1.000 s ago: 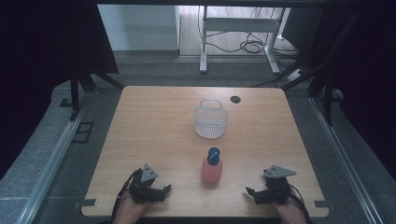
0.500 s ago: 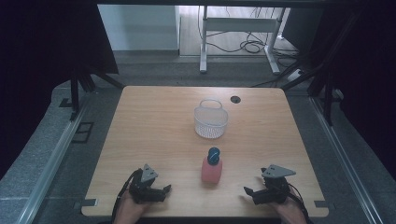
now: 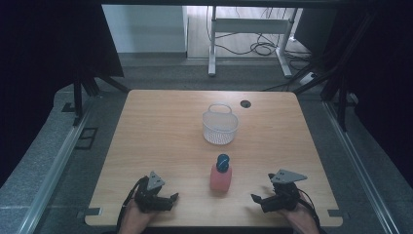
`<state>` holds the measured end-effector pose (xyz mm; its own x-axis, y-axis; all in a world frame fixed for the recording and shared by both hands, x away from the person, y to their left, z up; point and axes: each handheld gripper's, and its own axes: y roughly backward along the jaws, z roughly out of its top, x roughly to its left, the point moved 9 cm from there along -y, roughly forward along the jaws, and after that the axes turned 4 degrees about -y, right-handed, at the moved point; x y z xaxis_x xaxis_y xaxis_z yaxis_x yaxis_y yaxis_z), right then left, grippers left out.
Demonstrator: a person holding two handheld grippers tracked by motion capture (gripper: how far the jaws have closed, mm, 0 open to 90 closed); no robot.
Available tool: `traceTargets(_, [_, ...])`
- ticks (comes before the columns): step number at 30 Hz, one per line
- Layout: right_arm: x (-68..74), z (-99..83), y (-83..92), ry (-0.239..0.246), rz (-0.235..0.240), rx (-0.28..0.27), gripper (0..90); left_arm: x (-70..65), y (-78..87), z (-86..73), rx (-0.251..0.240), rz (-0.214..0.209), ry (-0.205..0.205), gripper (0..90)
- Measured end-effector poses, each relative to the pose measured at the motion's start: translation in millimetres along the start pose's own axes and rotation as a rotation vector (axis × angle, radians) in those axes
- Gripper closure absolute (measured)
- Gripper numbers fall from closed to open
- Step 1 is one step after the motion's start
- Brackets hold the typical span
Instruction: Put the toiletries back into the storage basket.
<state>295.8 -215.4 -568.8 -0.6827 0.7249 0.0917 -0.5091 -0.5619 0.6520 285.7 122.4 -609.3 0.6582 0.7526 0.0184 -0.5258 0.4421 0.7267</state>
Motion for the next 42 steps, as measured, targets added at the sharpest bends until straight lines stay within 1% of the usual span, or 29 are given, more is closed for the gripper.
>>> traceTargets(3, [0.4,2.9,0.4,0.006,-0.001,0.000,0.0,0.0,0.0,0.0,0.000,0.000,0.000,11.1])
traceTargets(8, [4.6,10.6,-0.4,0.013,0.015,-0.005,0.0,0.0,0.0,0.0,0.000,0.000,0.000,11.1])
traceTargets(13, [6.4,17.5,-1.0,0.030,0.010,-0.003,0.0,0.0,0.0,0.0,0.000,0.000,0.000,11.1])
traceTargets(20, [8.1,26.7,-0.4,0.039,0.012,-0.009,0.0,0.0,0.0,0.0,0.000,0.000,0.000,11.1])
traceTargets(24, [10.9,33.3,-0.9,0.040,0.033,-0.020,0.0,0.0,0.1,-0.1,0.000,0.001,0.000,11.2])
traceTargets(30, [14.4,42.2,-2.8,0.053,0.045,-0.026,0.0,0.0,0.1,-0.1,0.000,0.001,0.001,11.1])
traceTargets(33, [15.9,47.7,-2.9,0.050,0.053,-0.043,0.0,0.0,0.1,-0.1,0.000,0.001,0.001,11.2])
traceTargets(36, [16.5,53.3,-2.7,0.036,0.062,-0.058,0.0,-0.1,0.1,-0.1,-0.002,0.001,0.002,11.2])
traceTargets(38, [17.2,56.0,-2.6,0.022,0.067,-0.061,0.0,-0.1,0.1,-0.1,-0.001,0.001,0.002,11.2])
traceTargets(42, [19.7,60.4,-3.3,0.021,0.077,-0.058,0.7,-0.1,0.1,-0.1,-0.001,0.002,0.003,11.2])
